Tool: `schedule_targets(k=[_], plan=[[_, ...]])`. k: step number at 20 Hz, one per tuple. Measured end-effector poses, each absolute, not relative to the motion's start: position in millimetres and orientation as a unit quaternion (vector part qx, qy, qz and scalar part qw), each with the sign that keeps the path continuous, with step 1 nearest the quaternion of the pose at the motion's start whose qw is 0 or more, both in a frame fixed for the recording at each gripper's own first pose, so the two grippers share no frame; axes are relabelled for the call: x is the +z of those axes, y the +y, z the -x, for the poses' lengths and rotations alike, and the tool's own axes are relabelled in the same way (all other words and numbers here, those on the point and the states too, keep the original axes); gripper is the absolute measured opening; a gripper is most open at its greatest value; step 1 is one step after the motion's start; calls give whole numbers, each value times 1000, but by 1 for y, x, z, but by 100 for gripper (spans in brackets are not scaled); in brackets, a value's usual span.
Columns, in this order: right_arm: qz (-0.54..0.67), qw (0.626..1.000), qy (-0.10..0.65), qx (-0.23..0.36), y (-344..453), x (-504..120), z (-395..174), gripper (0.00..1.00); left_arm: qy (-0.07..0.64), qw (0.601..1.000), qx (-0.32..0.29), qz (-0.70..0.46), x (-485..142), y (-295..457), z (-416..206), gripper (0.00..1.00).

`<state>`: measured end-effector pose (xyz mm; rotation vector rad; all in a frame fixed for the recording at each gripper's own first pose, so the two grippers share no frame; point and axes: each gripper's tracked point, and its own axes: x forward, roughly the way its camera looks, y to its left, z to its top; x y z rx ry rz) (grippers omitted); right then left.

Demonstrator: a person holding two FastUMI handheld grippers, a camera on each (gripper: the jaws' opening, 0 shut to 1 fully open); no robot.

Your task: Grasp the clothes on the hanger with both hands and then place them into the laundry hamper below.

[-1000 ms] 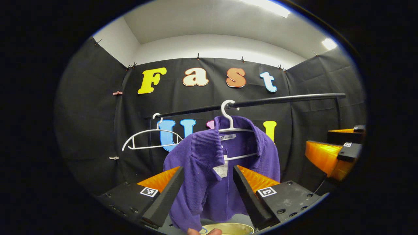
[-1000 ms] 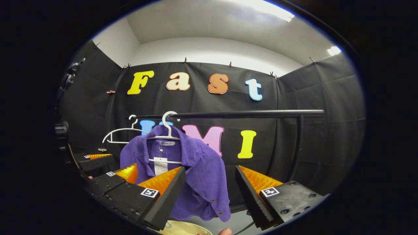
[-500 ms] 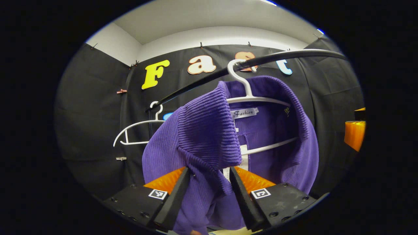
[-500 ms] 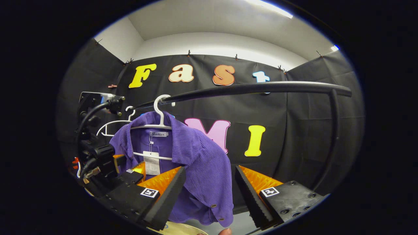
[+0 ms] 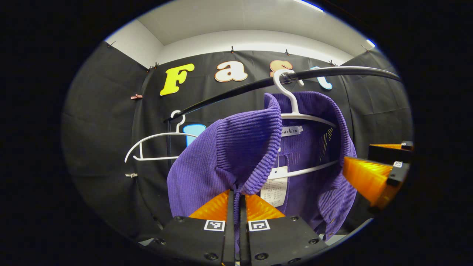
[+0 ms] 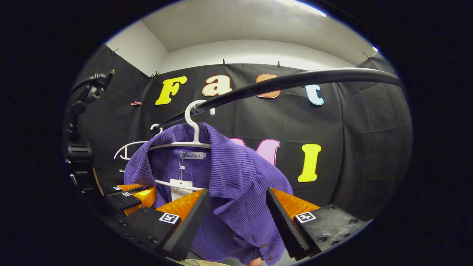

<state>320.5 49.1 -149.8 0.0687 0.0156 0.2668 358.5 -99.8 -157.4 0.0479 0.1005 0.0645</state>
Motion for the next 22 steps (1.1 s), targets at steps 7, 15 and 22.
schedule_targets(k=[7,15,22], plan=[[-27,993,14,115,64,-172,-334,92,53,997,43,-21,-153,-90,-345,5],[-15,995,24,101,41,-185,-362,7,69,997,22,-29,-154,-92,-342,5],[100,992,-78,11,-26,-125,-348,4,75,996,12,-41,-139,-86,-338,5]])
